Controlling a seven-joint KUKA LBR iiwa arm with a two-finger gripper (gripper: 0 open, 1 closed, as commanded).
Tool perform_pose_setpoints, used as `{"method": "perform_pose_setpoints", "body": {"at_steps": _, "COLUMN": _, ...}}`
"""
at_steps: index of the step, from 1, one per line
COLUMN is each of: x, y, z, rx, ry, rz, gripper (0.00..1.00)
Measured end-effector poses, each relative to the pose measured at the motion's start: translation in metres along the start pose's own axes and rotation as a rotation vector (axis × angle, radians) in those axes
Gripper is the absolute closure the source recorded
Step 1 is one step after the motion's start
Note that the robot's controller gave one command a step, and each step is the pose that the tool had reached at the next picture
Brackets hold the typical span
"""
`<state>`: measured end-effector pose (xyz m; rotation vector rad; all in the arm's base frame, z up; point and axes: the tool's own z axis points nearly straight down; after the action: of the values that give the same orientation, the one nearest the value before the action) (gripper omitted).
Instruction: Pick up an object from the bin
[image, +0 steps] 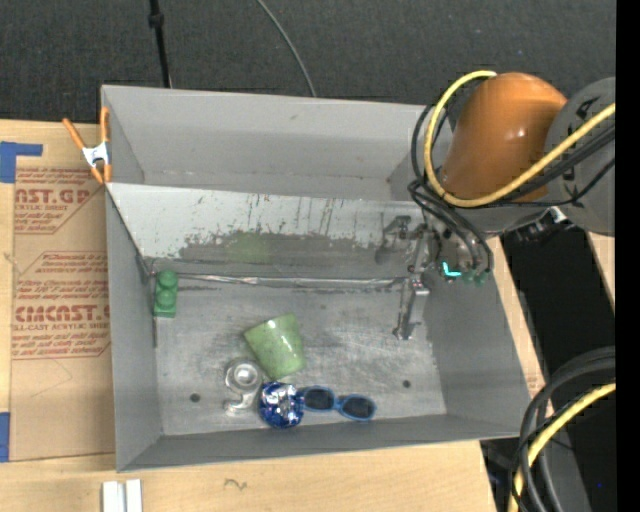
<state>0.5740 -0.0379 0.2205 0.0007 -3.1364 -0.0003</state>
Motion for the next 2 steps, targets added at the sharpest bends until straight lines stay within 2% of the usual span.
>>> {"method": "perform_pose_setpoints", "body": {"at_steps": 1, "x": 0.065, "y": 0.035, "z": 0.055, "rx": -0.002, "ry": 0.004, "rz": -0.056, "gripper": 0.00}}
{"method": "perform_pose_setpoints", "body": {"at_steps": 2, "x": 0.078, "y": 0.072, "z": 0.148, "rx": 0.002, "ry": -0.022, "rz": -0.277, "gripper": 0.00}}
